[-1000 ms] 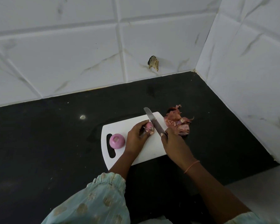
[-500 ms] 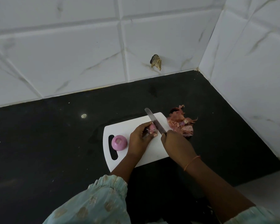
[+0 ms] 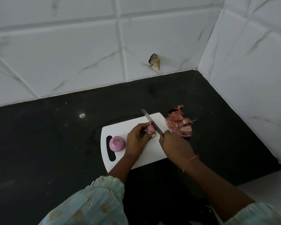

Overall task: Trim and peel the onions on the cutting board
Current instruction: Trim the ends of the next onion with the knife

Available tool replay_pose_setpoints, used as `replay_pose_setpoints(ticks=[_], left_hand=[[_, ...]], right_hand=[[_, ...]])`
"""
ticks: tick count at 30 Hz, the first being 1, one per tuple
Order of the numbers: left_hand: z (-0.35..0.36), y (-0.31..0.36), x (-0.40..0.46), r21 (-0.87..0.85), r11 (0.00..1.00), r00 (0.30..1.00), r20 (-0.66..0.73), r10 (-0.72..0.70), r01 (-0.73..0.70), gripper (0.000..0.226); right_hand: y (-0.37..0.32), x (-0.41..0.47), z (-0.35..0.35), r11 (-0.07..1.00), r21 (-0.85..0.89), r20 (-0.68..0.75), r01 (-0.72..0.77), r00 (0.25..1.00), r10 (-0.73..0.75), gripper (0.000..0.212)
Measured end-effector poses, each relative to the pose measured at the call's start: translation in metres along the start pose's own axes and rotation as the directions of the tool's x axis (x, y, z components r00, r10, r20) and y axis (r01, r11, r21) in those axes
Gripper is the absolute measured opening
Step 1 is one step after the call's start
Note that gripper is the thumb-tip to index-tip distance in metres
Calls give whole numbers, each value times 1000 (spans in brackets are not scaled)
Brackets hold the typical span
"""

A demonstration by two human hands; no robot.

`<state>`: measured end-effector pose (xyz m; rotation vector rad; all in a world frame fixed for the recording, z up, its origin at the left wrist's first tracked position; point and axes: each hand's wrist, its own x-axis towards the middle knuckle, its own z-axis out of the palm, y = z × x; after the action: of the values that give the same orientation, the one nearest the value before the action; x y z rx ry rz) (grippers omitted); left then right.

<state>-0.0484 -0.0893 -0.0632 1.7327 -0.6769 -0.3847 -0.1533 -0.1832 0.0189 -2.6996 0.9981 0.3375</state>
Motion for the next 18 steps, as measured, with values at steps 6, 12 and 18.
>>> replay_pose_setpoints(ticks=[6, 12, 18], left_hand=[[0, 2, 0, -26, 1000, 1000, -2, -18, 18, 41], [-1, -1, 0, 4, 1000, 1000, 17, 25, -25, 41], [-1, 0, -1, -4, 1000, 1000, 10, 19, -19, 41]], right_hand=[[0, 1, 2, 998, -18, -11, 56, 998, -57, 28], [4, -3, 8, 999, -28, 21, 25, 999, -25, 33], [3, 4, 17, 994, -68, -37, 90, 995, -92, 27]])
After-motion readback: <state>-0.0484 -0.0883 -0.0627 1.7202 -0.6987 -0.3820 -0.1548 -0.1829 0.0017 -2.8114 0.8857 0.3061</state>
